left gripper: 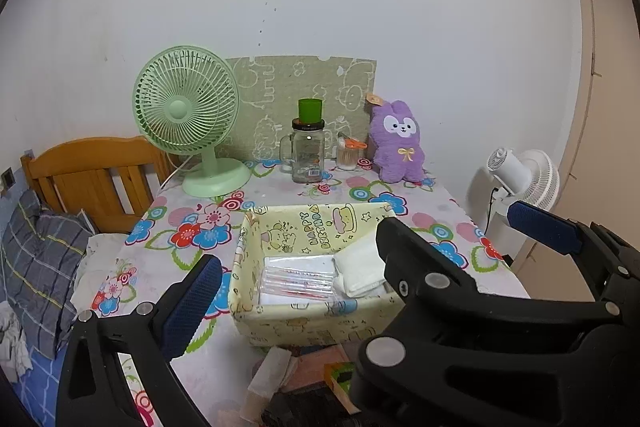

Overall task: Organize soft objects
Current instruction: 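Release the tissue pack with the right gripper and withdraw both grippers from the basket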

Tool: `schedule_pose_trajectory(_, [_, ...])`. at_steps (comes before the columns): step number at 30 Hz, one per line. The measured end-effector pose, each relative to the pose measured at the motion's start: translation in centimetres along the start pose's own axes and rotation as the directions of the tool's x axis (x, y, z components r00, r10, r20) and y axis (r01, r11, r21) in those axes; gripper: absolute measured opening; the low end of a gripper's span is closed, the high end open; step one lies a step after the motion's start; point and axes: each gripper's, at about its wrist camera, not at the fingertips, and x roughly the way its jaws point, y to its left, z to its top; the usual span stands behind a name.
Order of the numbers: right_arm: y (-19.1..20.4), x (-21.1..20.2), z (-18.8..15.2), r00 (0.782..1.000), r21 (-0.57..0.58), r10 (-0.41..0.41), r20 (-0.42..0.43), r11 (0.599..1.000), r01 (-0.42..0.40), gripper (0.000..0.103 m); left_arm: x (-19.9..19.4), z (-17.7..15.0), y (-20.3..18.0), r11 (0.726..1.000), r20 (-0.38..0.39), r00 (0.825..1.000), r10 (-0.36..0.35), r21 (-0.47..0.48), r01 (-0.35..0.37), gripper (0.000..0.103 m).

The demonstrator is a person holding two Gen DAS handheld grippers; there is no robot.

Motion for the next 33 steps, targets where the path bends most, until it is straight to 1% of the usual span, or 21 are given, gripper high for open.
schedule_pose_trajectory(5, [0.0, -1.0, -0.7, 1.000, -0.006, -0.003, 0.007, 1.000, 0.003, 0.101, -0.8, -0.9, -0.3, 1.000, 0.001, 1.000, -0.007, 0.000, 0.007, 0.103])
schedule_pose_trajectory(16, [-0.1, -2.0, -3.5, 1.000, -0.008, 0.007, -0.012, 1.000, -0.007, 0.100, -1.6, -3.6, -0.9, 1.000, -0.019, 1.000, -0.010, 0.005, 0.010, 0.103])
schedule_pose_trajectory(33, [0.1, -2.2, -7.7, 0.999, 0.001, 0.022, -0.049, 1.000, -0.022, 0.100, -2.0, -7.6, -1.1, 1.000, -0.046, 0.999, -0.001, 0.011, 0.002, 0.102])
